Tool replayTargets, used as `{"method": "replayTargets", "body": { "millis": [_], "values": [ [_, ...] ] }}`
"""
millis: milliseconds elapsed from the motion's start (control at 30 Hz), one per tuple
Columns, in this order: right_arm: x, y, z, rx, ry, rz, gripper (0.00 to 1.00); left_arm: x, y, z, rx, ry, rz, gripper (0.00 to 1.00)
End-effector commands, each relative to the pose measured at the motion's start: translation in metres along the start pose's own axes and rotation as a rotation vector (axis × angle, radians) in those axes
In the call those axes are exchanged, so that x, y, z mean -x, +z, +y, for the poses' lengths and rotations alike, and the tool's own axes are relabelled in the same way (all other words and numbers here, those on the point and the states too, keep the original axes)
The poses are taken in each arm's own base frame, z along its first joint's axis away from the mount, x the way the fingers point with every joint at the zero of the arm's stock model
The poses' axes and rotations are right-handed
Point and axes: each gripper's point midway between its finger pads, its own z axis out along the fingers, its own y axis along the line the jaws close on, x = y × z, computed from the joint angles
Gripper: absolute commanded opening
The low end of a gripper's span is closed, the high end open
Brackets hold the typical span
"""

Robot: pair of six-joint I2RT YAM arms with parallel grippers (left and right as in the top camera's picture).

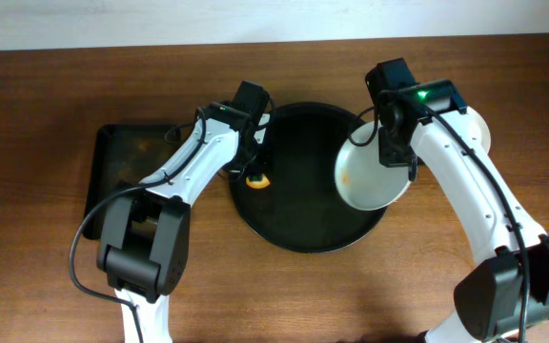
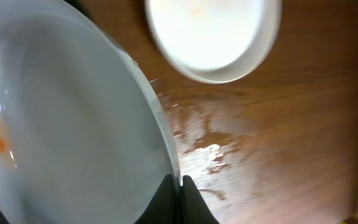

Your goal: Clean dirty plates on tray and stack at the side

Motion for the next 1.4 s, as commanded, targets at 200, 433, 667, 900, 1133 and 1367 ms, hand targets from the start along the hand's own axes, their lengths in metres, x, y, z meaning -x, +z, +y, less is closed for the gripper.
{"method": "replayTargets", "body": {
  "millis": [200,433,667,900,1133,1367],
  "values": [
    [0.037,-0.062,-0.007,-0.38,-0.122,-0.307,0.04,0.013,-0.017,-0.008,-0.032,0.02,-0.059,0.0],
    [0.044,-0.137,0.017,-0.636,-0.187,-0.604,0.04,0.014,-0.017,-0.006,-0.022,0.02,-0.064,0.0],
    [0.034,-0.165,0.034,-0.655,-0.143,-0.737,0.04,0.014,-0.017,-0.006,-0.022,0.02,-0.064,0.0],
    [0.032,-0.158,0.029,-0.613,-0.056,-0.738,0.04,0.014,-0.017,-0.007,-0.026,0.02,-0.063,0.0],
    [0.021,-0.081,0.021,-0.34,0.028,-0.385,0.04,0.006,-0.023,-0.045,-0.249,0.099,-0.026,0.0],
    [0.017,-0.037,0.025,-0.084,0.023,-0.169,0.04,-0.004,-0.057,-0.112,-0.686,0.224,-0.004,0.0]
  ]
}}
